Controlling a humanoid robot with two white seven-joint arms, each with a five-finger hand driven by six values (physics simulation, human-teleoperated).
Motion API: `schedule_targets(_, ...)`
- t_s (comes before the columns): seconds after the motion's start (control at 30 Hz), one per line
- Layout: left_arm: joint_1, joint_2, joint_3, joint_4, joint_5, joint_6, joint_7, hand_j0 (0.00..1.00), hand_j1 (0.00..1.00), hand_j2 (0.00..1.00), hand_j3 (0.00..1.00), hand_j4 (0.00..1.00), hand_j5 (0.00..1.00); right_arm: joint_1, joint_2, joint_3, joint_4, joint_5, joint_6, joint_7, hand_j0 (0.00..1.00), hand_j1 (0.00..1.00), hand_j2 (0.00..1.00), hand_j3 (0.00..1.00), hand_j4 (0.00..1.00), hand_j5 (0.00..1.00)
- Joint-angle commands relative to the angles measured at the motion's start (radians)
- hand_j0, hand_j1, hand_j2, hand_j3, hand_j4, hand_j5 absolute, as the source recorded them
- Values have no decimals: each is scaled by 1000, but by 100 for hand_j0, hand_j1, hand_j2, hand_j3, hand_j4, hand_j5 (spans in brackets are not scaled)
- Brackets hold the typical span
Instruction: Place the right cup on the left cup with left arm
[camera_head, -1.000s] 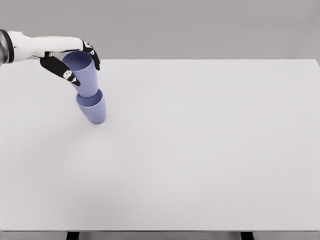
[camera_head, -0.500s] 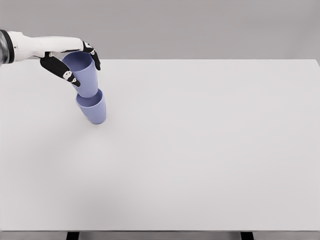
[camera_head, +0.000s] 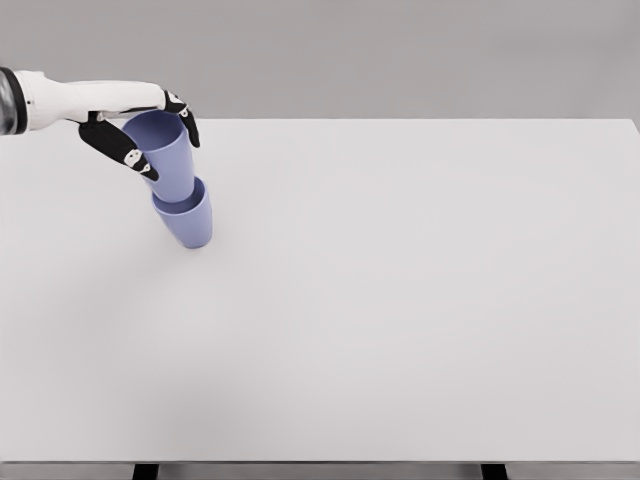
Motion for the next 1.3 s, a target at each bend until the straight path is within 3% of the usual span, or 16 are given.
schedule_targets(0.0, 0, 3, 2, -3, 2, 1, 0, 59, 59, 59, 59, 59, 59, 0, 0, 0, 0, 1, -1, 0, 100, 100, 100, 100, 100, 100)
schedule_targets(0.1, 0, 2, 2, -3, -1, 1, 0, 69, 69, 69, 69, 69, 69, 0, 0, 0, 0, 1, -1, 0, 100, 100, 100, 100, 100, 100)
schedule_targets(1.07, 0, -11, 21, -6, -3, -1, 0, 69, 69, 69, 69, 69, 69, 0, 0, 0, 0, 1, -1, 0, 100, 100, 100, 100, 100, 100)
schedule_targets(1.2, 2, -9, 21, -8, -3, 1, 0, 78, 78, 78, 78, 78, 78, 0, 0, 0, 0, 1, -1, 0, 100, 100, 100, 100, 100, 100)
schedule_targets(1.23, 2, -9, 21, -8, -3, -1, 0, 89, 89, 89, 89, 89, 89, 0, 0, 0, 0, 1, -1, 0, 100, 100, 100, 100, 100, 100)
schedule_targets(1.27, 2, -9, 21, -8, -3, -1, 0, 89, 89, 89, 89, 89, 89, 0, 0, 0, 0, 1, -1, 0, 100, 100, 100, 100, 100, 100)
